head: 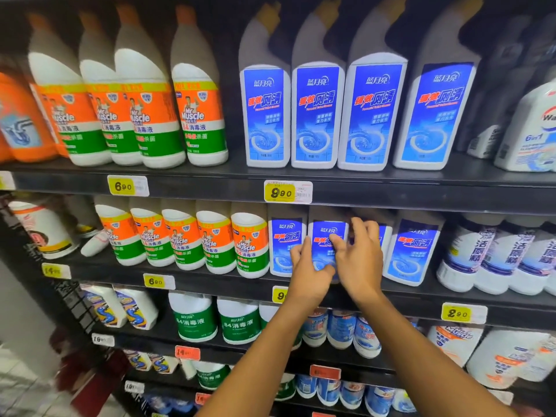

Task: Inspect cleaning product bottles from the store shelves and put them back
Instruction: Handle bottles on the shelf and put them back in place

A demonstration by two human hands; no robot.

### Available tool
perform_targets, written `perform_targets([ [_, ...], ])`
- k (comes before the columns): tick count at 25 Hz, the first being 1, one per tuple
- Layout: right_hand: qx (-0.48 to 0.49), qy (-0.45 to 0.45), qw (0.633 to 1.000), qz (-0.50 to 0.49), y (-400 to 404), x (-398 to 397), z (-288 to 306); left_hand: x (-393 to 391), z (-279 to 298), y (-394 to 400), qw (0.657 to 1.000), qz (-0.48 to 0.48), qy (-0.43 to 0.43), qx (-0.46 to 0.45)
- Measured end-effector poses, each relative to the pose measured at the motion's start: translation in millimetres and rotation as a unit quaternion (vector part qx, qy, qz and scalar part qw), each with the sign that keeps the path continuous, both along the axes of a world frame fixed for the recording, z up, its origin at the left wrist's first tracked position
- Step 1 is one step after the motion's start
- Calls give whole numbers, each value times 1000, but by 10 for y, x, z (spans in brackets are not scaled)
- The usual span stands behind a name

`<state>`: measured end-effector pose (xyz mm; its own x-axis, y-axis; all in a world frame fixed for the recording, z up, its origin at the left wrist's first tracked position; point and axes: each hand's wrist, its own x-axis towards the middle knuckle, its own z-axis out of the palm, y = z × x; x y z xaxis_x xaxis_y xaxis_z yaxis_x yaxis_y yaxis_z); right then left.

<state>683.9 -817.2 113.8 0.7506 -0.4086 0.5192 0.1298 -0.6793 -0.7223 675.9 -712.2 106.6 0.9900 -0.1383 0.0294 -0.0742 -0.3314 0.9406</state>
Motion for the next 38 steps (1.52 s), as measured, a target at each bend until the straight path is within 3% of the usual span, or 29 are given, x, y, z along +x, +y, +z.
perform_targets([
  [6, -74, -7, 997, -24, 89, -76, 26, -17, -44, 185, 997, -22, 41, -64],
  [11, -167, -77, 979, 86, 405, -121, 141, 2, -79, 501, 996, 13, 23, -86],
  [17, -257, 160, 950, 78, 694, 214, 506, 37, -109, 918, 993, 46, 14, -109],
  [25, -266, 142, 953, 31, 727, 174, 563, 85, -199, 1168, 991, 36, 34, -123],
  [28, -299, 114, 947, -13, 754, 98, 535, 91, -135, 1145, 993, -13, 33, -111],
  [33, -143, 93, 985, 24, 813, 73, 558, 79, -93, 1116, 989, -87, 60, -101],
  [36, -52, 97, 993, 48, 739, 54, 570, -2, -129, 1218, 987, -28, 73, -138],
  [38, 62, 120, 984, 118, 697, 11, 539, -67, -186, 1312, 981, -23, 109, -161],
])
